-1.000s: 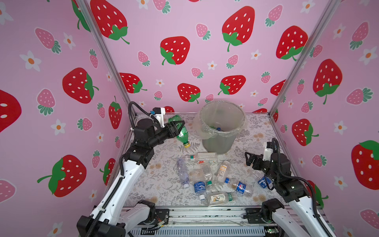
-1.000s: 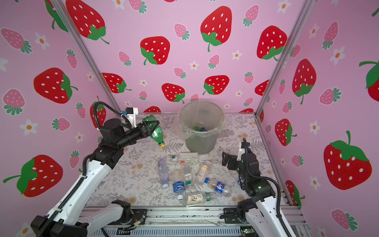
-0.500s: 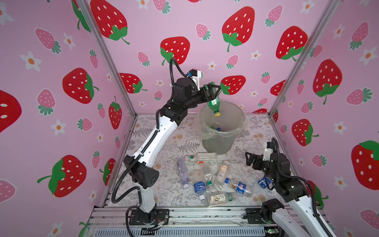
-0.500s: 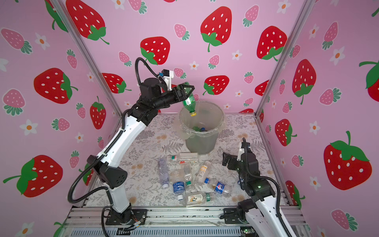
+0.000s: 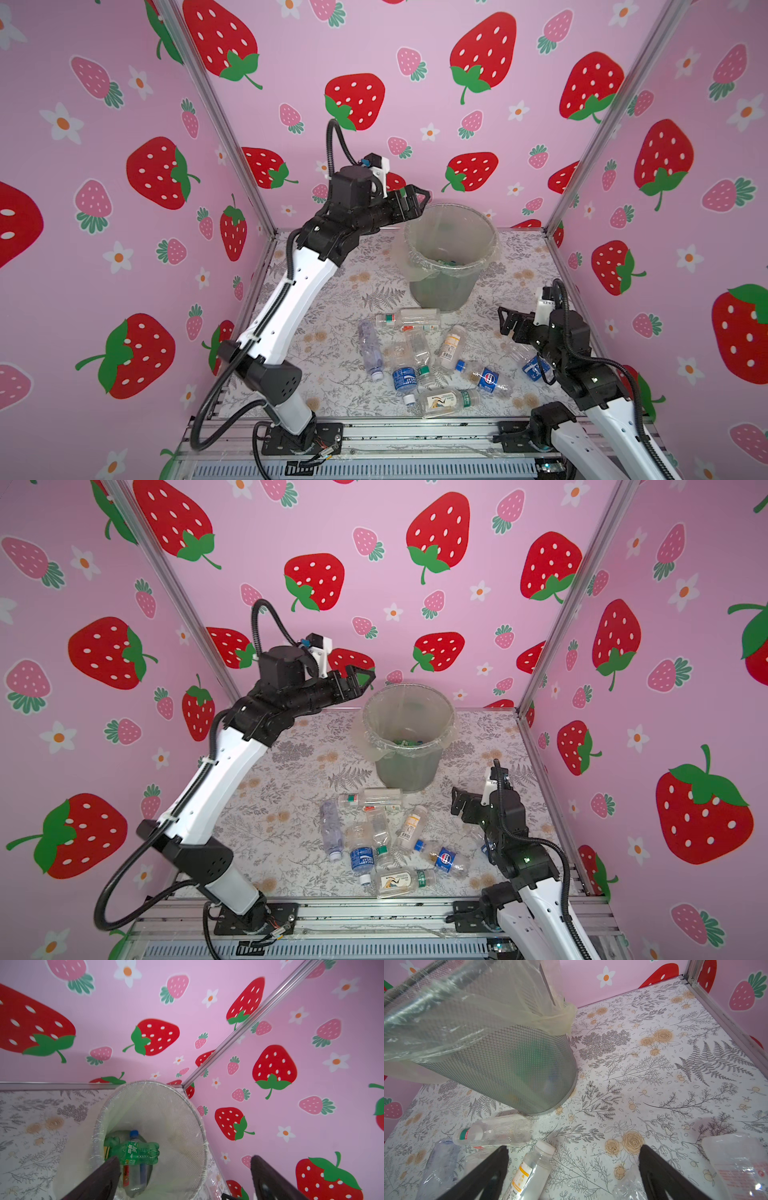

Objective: Throw the plastic bottles in the bin
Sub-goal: Throw the plastic bottle into the trash bin, then pick up the plastic bottle from the center of the table.

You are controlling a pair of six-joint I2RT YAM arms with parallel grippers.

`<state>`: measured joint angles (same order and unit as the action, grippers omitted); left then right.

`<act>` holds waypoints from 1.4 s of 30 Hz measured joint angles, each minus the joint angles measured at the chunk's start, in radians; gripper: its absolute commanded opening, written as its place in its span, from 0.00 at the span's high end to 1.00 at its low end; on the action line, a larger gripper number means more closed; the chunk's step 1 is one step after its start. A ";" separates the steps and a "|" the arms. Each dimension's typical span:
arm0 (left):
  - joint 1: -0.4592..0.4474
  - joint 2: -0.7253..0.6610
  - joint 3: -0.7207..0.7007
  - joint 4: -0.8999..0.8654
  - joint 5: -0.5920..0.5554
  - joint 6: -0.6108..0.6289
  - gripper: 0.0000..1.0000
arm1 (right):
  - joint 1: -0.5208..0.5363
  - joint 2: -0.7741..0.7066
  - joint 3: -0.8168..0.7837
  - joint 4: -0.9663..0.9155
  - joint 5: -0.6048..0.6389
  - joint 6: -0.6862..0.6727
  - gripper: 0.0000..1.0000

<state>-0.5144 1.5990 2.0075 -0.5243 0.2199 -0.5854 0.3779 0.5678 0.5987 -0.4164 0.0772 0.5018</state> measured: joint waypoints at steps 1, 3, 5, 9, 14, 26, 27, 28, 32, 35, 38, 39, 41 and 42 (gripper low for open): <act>0.002 -0.049 -0.038 0.007 -0.019 0.010 0.01 | 0.000 0.001 0.000 0.000 -0.001 0.000 0.01; 0.007 -0.137 -0.116 0.015 -0.057 0.024 0.01 | 0.000 0.004 0.000 0.000 -0.006 -0.002 0.01; 0.018 -0.200 -0.192 0.019 -0.087 0.038 0.01 | 0.000 0.011 0.000 0.002 -0.010 -0.002 0.01; 0.039 -0.251 -0.294 -0.023 -0.185 0.068 0.01 | 0.000 0.024 0.000 0.003 -0.018 -0.005 0.01; 0.059 -0.299 -0.411 -0.072 -0.288 0.127 0.01 | 0.000 0.027 0.000 0.014 -0.039 -0.009 0.01; 0.253 -0.518 -0.737 -0.097 -0.262 0.132 0.01 | 0.072 0.095 0.000 0.061 -0.039 0.002 0.01; 0.266 -0.521 -0.761 -0.108 -0.253 0.132 0.01 | 0.085 0.094 0.000 0.064 -0.033 0.004 0.01; 0.282 -0.522 -0.779 -0.112 -0.243 0.132 0.01 | 0.098 0.093 0.000 0.065 -0.027 0.007 0.01; 0.346 -0.517 -0.820 -0.144 -0.199 0.133 0.01 | 0.150 0.101 0.000 0.069 0.002 0.033 0.01; 0.384 -0.509 -0.821 -0.167 -0.166 0.132 0.01 | 0.202 0.115 0.000 0.072 0.032 0.053 0.01; 0.403 -0.526 -0.861 -0.159 -0.145 0.128 0.01 | 0.243 0.129 0.000 0.072 0.055 0.071 0.01; 0.408 -0.537 -0.888 -0.154 -0.135 0.124 0.01 | 0.254 0.132 -0.001 0.072 0.063 0.077 0.01; 0.419 -0.554 -0.937 -0.156 -0.105 0.116 0.01 | 0.284 0.134 -0.010 0.079 0.079 0.094 0.01; 0.423 -0.554 -0.947 -0.162 -0.095 0.116 0.01 | 0.295 0.135 -0.013 0.081 0.084 0.102 0.01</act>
<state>-0.0914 1.0447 1.0603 -0.6861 0.1249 -0.4698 0.6731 0.7033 0.5854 -0.3355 0.1608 0.6037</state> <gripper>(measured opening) 0.990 0.994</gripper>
